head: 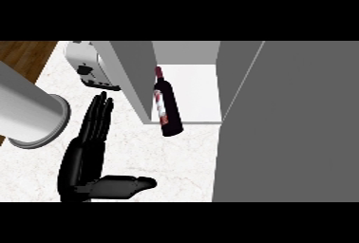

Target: Pick up the wine, place it into the cabinet and close the cabinet

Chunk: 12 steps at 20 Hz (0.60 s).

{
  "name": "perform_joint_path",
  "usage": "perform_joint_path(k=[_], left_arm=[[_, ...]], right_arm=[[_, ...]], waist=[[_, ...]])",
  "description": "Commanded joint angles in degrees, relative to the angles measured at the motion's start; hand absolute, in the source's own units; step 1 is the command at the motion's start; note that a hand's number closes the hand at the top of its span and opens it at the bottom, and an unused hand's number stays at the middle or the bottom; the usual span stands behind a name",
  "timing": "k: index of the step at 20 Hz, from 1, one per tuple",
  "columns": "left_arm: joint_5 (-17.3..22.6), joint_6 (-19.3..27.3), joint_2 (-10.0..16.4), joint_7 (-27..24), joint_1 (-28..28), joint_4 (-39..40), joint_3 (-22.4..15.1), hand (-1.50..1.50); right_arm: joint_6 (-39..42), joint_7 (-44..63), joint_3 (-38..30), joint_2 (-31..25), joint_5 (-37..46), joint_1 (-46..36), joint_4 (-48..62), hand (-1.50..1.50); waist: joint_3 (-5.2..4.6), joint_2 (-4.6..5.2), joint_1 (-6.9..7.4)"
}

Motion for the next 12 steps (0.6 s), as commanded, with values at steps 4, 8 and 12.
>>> perform_joint_path(k=[4, 8, 12], left_arm=[[8.17, -11.71, 5.53, -5.41, 8.18, -4.45, 3.38, 1.50], [9.91, -15.39, 8.54, -4.44, 12.95, -9.27, 4.45, 1.50], [13.67, -21.99, 10.02, -8.82, 13.89, -3.81, 11.27, 1.50]], right_arm=[[7.62, 2.77, 3.73, -6.92, 0.47, 4.32, -8.62, 1.50], [8.90, 0.88, 2.38, -8.38, 2.80, 5.37, -9.89, 1.50], [9.99, -2.55, 2.15, -6.54, 0.73, 7.28, -7.33, 1.50]], waist=[[-0.05, -0.12, -0.18], [0.01, -0.18, -0.12], [0.02, 0.01, -0.30]])
